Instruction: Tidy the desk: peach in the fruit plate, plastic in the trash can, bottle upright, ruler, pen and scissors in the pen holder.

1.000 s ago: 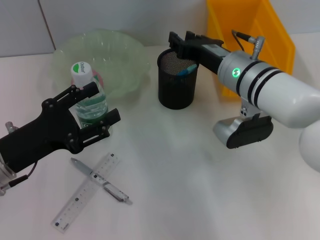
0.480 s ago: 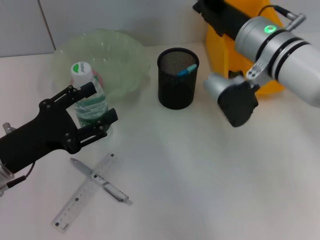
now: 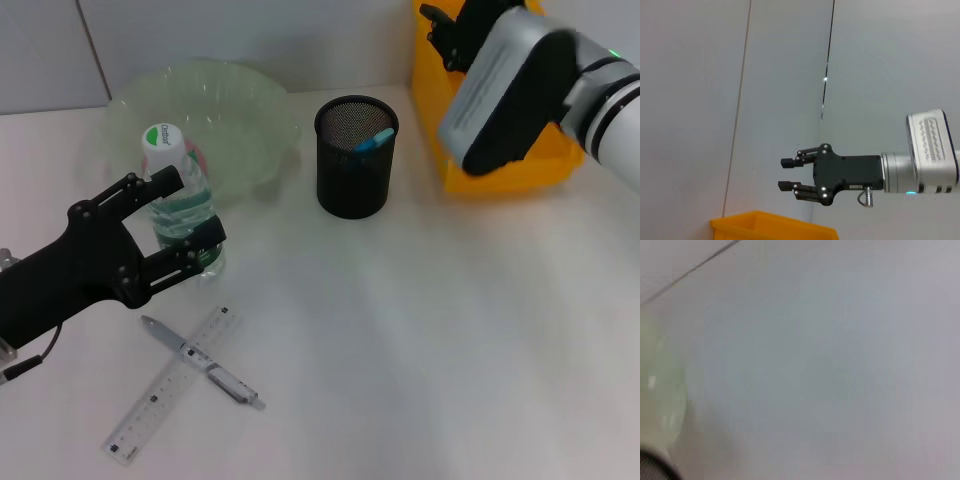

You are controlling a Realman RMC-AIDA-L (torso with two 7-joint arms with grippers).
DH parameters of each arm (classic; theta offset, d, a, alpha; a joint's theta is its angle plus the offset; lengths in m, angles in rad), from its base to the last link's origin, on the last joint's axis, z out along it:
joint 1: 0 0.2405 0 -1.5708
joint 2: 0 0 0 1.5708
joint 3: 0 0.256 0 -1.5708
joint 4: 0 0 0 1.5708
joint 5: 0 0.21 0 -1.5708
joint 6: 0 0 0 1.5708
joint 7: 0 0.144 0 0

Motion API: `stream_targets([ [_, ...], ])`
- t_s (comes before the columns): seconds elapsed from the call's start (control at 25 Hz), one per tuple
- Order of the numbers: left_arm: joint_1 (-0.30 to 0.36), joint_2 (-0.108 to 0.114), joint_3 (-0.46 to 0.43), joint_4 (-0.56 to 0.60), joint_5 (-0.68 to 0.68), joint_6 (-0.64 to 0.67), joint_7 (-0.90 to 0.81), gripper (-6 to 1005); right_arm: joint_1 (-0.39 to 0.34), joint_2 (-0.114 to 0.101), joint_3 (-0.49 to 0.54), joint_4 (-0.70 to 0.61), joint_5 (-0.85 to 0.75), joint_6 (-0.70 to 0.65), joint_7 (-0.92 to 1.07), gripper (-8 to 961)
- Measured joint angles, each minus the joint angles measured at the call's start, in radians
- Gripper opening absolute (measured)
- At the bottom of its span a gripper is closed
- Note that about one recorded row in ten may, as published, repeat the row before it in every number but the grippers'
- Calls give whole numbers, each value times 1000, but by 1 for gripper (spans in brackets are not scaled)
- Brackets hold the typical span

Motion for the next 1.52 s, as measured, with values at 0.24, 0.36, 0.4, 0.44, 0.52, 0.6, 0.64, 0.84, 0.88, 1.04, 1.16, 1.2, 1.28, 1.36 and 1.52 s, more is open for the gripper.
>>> stream_targets([
  [0.24,-2,7,0,31,10,-11,-39,800,-17,1,-26,6,1,-22,418,448],
  [0.36,1,15,0,58,13,-11,-74,801,-69,10,-53,-43,1,-57,587,451],
  [0.4,4,22,0,76,17,-8,-94,801,-117,15,-77,-100,1,-81,672,451],
  [0.44,4,22,0,76,17,-8,-94,801,-117,15,-77,-100,1,-81,672,452],
  [0.52,8,33,3,93,22,-3,-115,801,-163,16,-108,-158,2,-95,722,454],
  [0.6,19,45,8,112,24,2,-133,801,-222,15,-144,-248,22,-146,743,456],
  [0.64,19,45,8,112,24,2,-133,801,-222,15,-144,-248,22,-146,743,457],
  [0.84,46,52,2,130,25,22,-143,801,-289,13,-119,-347,171,-248,739,461],
  [0.88,50,53,1,131,25,26,-142,801,-292,12,-105,-352,200,-261,738,462],
  [1.04,58,53,2,137,25,34,-139,801,-284,7,-26,-349,343,-328,724,466],
  [1.16,63,53,1,144,25,53,-139,801,-255,5,93,-349,497,-498,669,468],
  [1.2,63,53,1,149,25,55,-144,801,-227,5,218,-335,643,-665,588,469],
  [1.28,63,53,1,151,25,55,-146,801,-209,5,286,-316,720,-759,541,471],
  [1.36,63,53,1,153,25,56,-148,801,-168,5,426,-262,843,-959,467,473],
  [1.52,62,53,1,154,25,61,-155,801,-36,-13,749,-56,907,-1372,407,476],
])
